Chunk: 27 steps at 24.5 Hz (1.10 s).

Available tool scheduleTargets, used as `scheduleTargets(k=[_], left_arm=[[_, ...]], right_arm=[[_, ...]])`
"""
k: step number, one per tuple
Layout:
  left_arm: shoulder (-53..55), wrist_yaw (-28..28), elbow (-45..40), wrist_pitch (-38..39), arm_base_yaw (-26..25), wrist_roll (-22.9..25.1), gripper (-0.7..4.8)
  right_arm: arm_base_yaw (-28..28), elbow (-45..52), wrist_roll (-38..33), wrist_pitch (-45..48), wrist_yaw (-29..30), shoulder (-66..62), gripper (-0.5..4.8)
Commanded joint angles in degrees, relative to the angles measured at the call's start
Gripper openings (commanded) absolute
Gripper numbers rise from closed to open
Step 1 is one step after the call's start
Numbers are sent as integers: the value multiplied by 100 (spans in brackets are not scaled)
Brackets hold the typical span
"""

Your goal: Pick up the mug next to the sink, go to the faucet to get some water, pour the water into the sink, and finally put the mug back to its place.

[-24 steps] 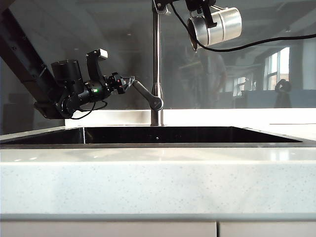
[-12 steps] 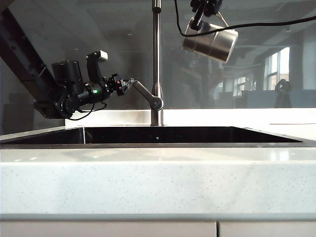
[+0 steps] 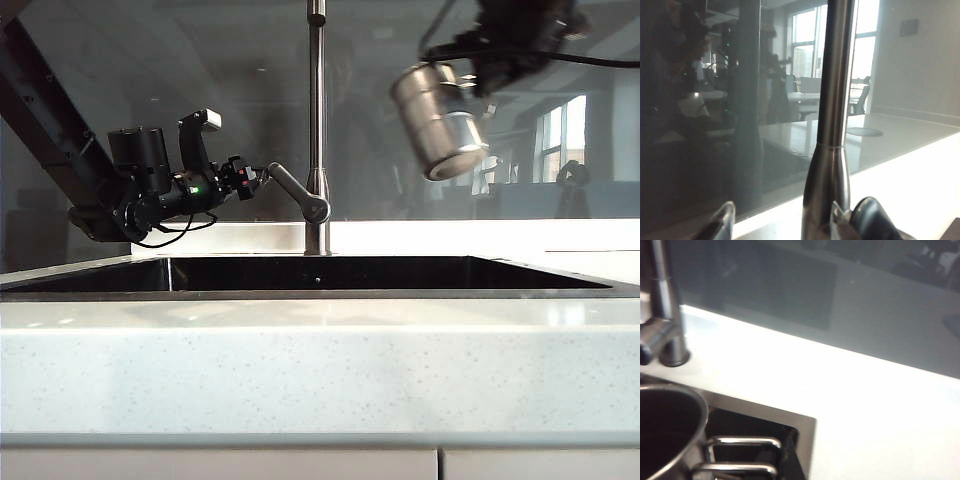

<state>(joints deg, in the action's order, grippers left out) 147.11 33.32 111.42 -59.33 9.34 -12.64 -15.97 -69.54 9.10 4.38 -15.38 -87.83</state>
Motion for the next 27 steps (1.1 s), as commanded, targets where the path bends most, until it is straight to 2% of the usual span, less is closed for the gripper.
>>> scheduleTargets(k=[1,8,13,16,20,24,27], left_arm=[[-24,31,-2,-98,2,20,241],[-24,33,-2,-107,2,17,241],[-24,31,-2,-109,2,17,241],[-24,33,-2,-109,2,17,241],[-24,35,-2,-109,2,15,241],[-24,33,-2,-109,2,17,241],[-24,33,-2,-109,2,17,241]], right_arm=[[533,1060,-645,1725,188,330,-2],[1436,2704,-935,3818,396,437,-2],[1950,3244,-955,4378,986,437,-1],[2264,3392,-955,4430,1088,343,-2],[2288,3392,-957,4798,1281,83,-2],[2262,3392,-1086,5346,1276,-267,-2],[2264,3392,-1082,5427,1274,-407,-2]])
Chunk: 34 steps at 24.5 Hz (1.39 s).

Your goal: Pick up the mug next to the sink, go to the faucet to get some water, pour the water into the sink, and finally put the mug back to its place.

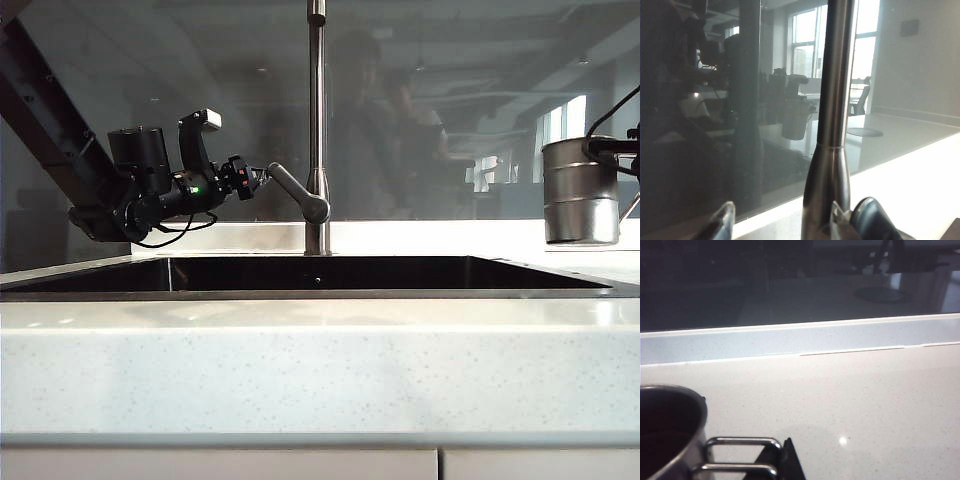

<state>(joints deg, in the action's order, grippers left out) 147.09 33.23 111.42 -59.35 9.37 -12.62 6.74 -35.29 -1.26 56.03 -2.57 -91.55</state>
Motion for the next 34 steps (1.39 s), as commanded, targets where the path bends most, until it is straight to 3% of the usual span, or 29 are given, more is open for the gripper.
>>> scheduleTargets(k=[1,34], left_arm=[[-22,42,-2,-107,0,17,241],[-22,42,-2,-107,0,15,241]], right_arm=[[-4,-33,-46,251,-7,-42,-2],[17,-31,153,656,251,-463,-1]])
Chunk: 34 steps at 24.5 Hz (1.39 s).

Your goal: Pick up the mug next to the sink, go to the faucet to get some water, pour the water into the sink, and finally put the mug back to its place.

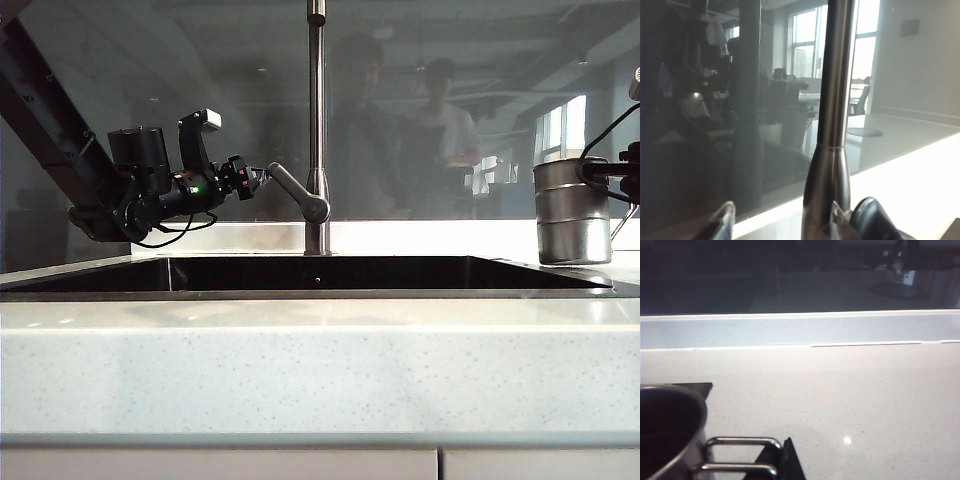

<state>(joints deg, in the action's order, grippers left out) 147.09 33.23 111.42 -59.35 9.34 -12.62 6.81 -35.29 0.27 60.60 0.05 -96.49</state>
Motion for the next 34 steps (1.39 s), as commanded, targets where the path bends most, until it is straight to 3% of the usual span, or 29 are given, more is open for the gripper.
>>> scheduleTargets(k=[1,3,7,19,24,34], left_arm=[[-22,42,-2,-107,2,15,241],[-22,42,-2,-107,2,15,241],[-22,42,-2,-107,2,15,241],[-22,42,-2,-107,2,15,241],[-22,42,-2,-109,2,15,241],[-24,42,-2,-116,2,15,241]], right_arm=[[11,-31,0,168,-13,31,0],[11,-31,35,63,-35,31,0],[11,-31,42,-295,-52,33,54],[11,-31,42,-503,-52,59,55],[11,-22,42,-697,-52,243,100],[55,177,42,-1222,-164,741,100]])
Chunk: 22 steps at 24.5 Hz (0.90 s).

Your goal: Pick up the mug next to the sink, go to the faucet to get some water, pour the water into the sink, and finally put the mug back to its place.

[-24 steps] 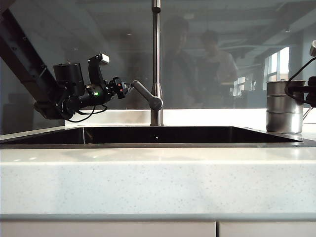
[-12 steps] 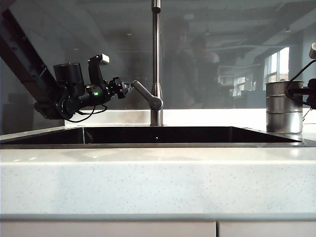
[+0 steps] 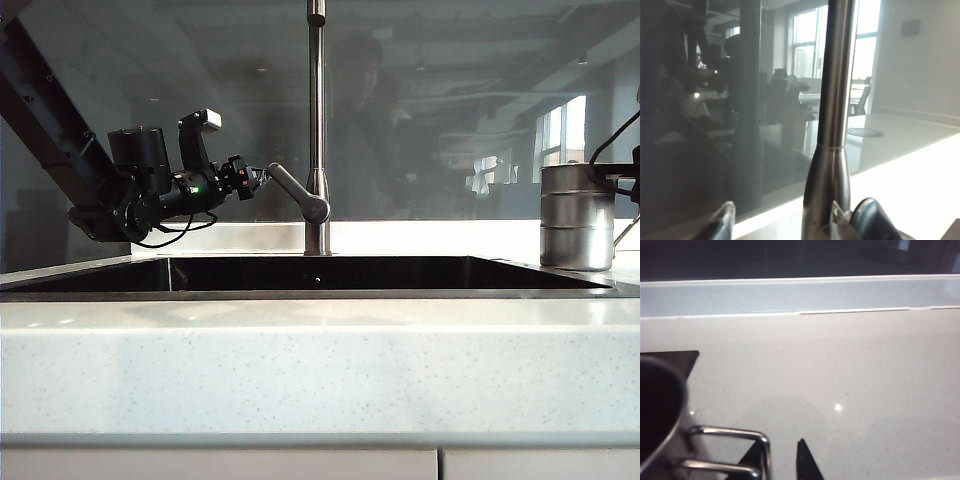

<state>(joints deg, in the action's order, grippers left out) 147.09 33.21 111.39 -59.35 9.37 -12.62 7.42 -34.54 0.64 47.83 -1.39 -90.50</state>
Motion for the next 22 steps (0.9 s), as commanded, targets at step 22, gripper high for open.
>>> scheduleTargets(k=[22], left_arm=[[-26,42,0,-118,0,15,241]], right_arm=[[-13,542,-48,321,4,546,133]])
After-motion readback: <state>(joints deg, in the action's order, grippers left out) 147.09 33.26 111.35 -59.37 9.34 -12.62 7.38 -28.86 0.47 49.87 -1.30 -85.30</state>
